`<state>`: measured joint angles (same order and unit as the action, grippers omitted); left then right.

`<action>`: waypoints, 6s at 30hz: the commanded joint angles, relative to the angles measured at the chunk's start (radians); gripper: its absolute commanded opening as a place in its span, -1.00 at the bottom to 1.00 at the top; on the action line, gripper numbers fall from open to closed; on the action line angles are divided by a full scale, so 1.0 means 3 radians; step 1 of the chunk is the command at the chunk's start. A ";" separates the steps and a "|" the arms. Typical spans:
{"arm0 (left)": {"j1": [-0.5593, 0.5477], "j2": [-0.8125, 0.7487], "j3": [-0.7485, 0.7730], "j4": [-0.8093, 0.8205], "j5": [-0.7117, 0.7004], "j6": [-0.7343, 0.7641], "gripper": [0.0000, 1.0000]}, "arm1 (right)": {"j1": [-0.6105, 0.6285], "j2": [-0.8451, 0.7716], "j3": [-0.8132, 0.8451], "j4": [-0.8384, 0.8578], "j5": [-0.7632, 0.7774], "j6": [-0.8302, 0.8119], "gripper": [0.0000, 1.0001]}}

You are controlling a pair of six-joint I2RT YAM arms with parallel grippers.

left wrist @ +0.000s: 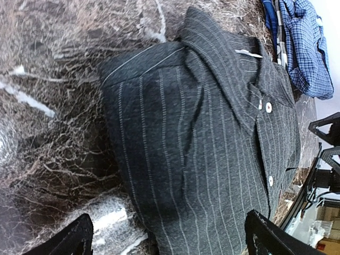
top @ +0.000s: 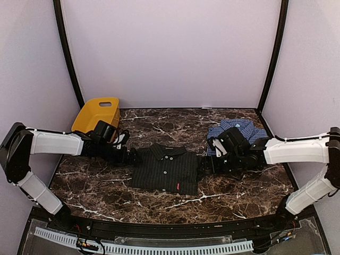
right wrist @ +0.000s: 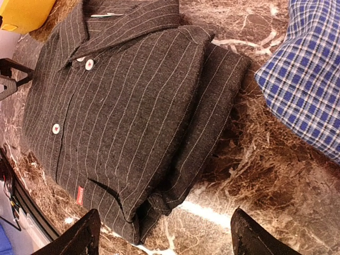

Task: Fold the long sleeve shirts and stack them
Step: Pick up the square-folded shirt from the center of the board, then place the square-folded shirt on the square-folded shirt, then smooth out the square-folded shirt at the center of the board, then reset both arms

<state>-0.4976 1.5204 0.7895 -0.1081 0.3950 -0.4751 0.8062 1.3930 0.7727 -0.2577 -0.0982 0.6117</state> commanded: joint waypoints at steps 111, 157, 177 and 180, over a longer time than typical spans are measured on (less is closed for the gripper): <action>-0.1008 0.3688 0.5255 0.0107 0.0426 -0.0362 0.23 | -0.3254 -0.0541 0.0649 -0.1059 0.0372 -0.1084 -0.10; -0.0676 -0.1608 0.0564 -0.0787 -0.3009 0.0461 0.98 | -0.2753 -0.1140 0.0736 -0.0766 -0.0643 -0.1281 0.55; -0.0227 -0.2428 -0.0037 0.0276 -0.2415 0.0998 0.98 | -0.2718 -0.1918 0.0543 -0.0058 -0.0782 -0.1458 0.97; -0.0194 -0.2443 -0.0107 0.0341 -0.2320 0.0987 0.98 | -0.2718 -0.1934 0.0507 -0.0026 -0.0822 -0.1479 0.97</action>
<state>-0.5713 0.7933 0.7933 -0.0628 -0.3519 -0.1974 -0.0147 0.8215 0.9474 -0.3347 -0.3225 0.1879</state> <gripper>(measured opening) 0.989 0.986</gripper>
